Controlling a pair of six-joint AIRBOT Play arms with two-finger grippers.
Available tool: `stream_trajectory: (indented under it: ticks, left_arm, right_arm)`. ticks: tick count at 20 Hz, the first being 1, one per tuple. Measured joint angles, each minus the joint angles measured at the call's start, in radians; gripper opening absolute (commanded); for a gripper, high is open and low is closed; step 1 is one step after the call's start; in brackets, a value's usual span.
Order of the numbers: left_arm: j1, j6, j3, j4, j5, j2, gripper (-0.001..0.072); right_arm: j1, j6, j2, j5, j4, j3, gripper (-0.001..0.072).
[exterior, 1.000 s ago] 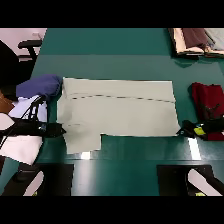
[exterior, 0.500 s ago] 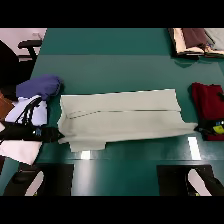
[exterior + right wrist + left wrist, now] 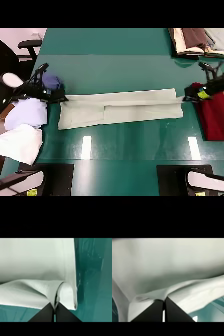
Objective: Fold the shirts.
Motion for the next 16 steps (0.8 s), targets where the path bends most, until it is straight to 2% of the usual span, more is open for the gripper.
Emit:
stream_trajectory:
  ticks: [1, 2, 3, 4, 5, 7, 8, 9, 10, 11, 16]
  left_arm:
    - [0.000, 0.007, 0.032, 0.000, 0.010, -0.043, 0.0115]
    - [0.000, 0.011, 0.060, 0.001, 0.019, -0.079, 0.0398]
    - [0.001, 0.011, 0.082, 0.000, 0.027, -0.103, 0.0470]
    - [0.001, 0.011, 0.101, -0.001, 0.033, -0.122, 0.0470]
    - [0.001, 0.008, 0.120, -0.006, 0.036, -0.134, 0.0469]
    - [0.000, 0.001, 0.154, -0.016, 0.034, -0.146, 0.0467]
    - [0.000, -0.001, 0.169, -0.022, 0.024, -0.150, 0.0361]
    - [0.001, -0.002, 0.180, -0.034, 0.019, -0.152, 0.0163]
    - [0.001, -0.004, 0.187, -0.045, 0.009, -0.154, 0.0051]
    - [0.000, -0.004, 0.192, -0.054, 0.000, -0.156, 0.0025]
    - [-0.071, -0.004, 0.205, -0.087, 0.005, -0.158, 0.0024]
  right_arm:
    - [0.002, 0.002, -0.046, -0.003, 0.021, 0.038, 0.0031]
    - [0.001, 0.005, -0.091, -0.004, 0.049, 0.076, 0.0194]
    - [-0.003, 0.006, -0.132, -0.010, 0.083, 0.114, 0.0374]
    - [-0.011, 0.005, -0.163, -0.010, 0.117, 0.145, 0.0430]
    - [-0.023, -0.001, -0.190, -0.010, 0.158, 0.173, 0.0457]
    - [-0.053, -0.025, -0.219, 0.012, 0.213, 0.205, 0.0457]
    - [-0.074, -0.037, -0.229, 0.032, 0.234, 0.216, 0.0464]
    - [-0.099, -0.046, -0.236, 0.054, 0.250, 0.221, 0.0520]
    - [-0.124, -0.053, -0.241, 0.072, 0.260, 0.220, 0.0567]
    - [-0.151, -0.058, -0.245, 0.087, 0.272, 0.210, 0.0567]
    - [-0.240, -0.101, -0.266, 0.101, 0.304, 0.079, 0.0554]
